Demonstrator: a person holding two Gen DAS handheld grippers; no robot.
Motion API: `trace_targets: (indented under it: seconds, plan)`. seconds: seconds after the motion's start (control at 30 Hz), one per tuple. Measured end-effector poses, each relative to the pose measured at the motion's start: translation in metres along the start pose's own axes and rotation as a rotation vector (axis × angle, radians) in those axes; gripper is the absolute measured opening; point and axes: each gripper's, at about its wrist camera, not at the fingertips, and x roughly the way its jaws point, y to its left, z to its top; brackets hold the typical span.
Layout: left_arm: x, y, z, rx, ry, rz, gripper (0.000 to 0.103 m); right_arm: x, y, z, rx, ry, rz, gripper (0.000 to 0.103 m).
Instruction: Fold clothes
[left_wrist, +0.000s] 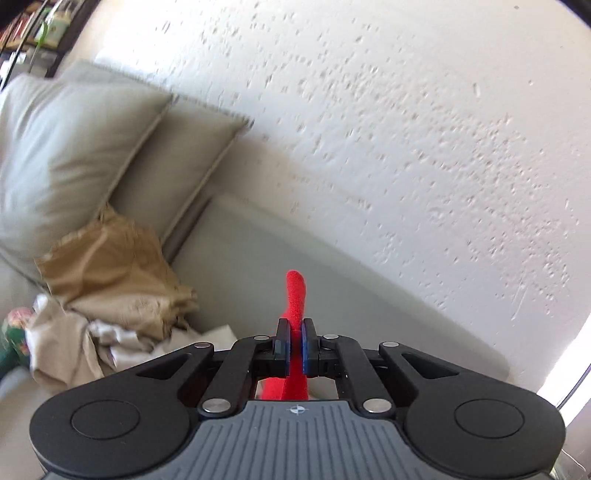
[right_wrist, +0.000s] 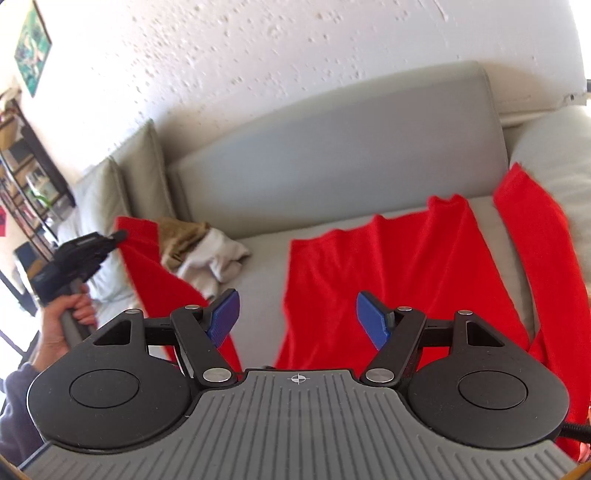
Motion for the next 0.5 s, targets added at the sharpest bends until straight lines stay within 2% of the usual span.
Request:
trace_targets:
  seconds: [0.1, 0.23, 0.4, 0.5]
  plan:
    - [-0.035, 0.017, 0.014, 0.014, -0.042, 0.055, 0.004, -0.017, 0.020, 0.001, -0.027, -0.028, 0.031, 0.072]
    - [-0.050, 0.069, 0.005, -0.096, -0.019, 0.128, 0.004, -0.021, 0.045, 0.000, -0.042, -0.019, 0.056, 0.072]
    - [-0.050, 0.151, -0.045, -0.293, 0.024, 0.193, 0.004, -0.008, 0.062, -0.011, -0.022, 0.029, 0.083, 0.072]
    - [-0.044, 0.197, -0.084, -0.402, 0.058, 0.267, 0.004, 0.002, 0.068, -0.020, -0.016, 0.070, 0.091, 0.072]
